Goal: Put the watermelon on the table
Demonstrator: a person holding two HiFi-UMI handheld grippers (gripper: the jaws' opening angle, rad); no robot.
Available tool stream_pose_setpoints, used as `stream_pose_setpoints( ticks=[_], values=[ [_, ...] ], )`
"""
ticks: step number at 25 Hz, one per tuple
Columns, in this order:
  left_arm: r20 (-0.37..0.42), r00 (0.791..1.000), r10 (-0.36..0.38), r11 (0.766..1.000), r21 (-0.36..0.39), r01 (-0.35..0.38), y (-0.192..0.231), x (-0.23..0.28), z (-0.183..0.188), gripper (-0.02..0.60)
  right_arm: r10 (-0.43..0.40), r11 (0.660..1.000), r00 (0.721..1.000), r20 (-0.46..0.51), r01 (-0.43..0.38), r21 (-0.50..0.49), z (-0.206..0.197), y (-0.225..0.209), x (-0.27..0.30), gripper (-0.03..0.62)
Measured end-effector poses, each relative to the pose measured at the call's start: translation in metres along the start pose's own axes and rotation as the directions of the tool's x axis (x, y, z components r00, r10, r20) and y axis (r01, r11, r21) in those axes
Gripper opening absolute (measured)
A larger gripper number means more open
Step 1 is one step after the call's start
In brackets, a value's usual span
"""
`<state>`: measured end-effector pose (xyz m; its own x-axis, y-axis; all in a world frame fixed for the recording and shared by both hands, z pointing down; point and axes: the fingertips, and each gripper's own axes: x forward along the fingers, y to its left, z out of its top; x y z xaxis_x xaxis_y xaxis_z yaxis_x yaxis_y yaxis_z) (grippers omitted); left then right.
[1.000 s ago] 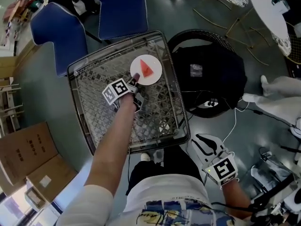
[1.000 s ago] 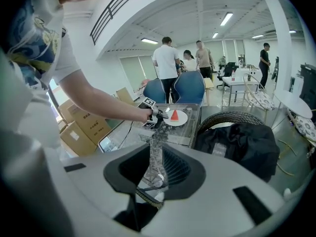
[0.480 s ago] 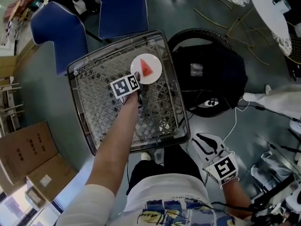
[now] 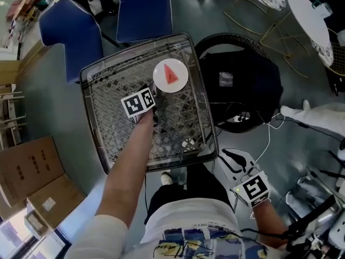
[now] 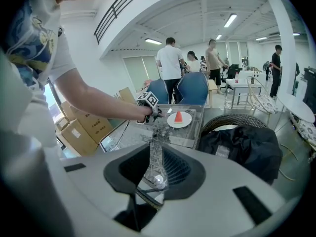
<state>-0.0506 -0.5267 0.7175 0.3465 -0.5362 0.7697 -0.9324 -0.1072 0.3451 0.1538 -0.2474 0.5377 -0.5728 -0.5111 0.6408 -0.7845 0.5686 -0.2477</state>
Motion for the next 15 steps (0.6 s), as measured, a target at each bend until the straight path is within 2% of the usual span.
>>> stream_pose_setpoints(
  ticks=[4, 8, 10, 13, 15],
  values=[
    [0.054, 0.994, -0.092, 0.993, -0.065, 0.095, -0.012, -0.029, -0.006, 0.11, 0.023, 0.999, 0.999, 0.026, -0.023, -0.027, 0.006, -0.005, 0.001, 0.081],
    [0.106, 0.97, -0.217, 0.969, -0.096, 0.227, -0.023, -0.078, -0.018, 0.107, 0.051, 0.997, 0.997, 0.05, -0.048, -0.063, 0.009, 0.004, 0.001, 0.081],
    [0.119, 0.956, -0.269, 0.954, -0.106, 0.281, -0.029, -0.106, -0.029, 0.076, 0.052, 0.995, 0.997, 0.051, -0.048, -0.085, 0.008, 0.01, -0.002, 0.08],
    [0.132, 0.941, -0.311, 0.946, -0.054, 0.32, -0.045, -0.15, -0.04, 0.011, 0.055, 0.992, 0.997, 0.057, -0.048, -0.117, 0.012, 0.016, -0.009, 0.08],
    [0.143, 0.928, -0.344, 0.938, -0.004, 0.348, -0.052, -0.185, -0.049, 0.009, 0.056, 0.991, 0.995, 0.077, -0.046, -0.124, 0.016, 0.028, -0.014, 0.072]
  ],
)
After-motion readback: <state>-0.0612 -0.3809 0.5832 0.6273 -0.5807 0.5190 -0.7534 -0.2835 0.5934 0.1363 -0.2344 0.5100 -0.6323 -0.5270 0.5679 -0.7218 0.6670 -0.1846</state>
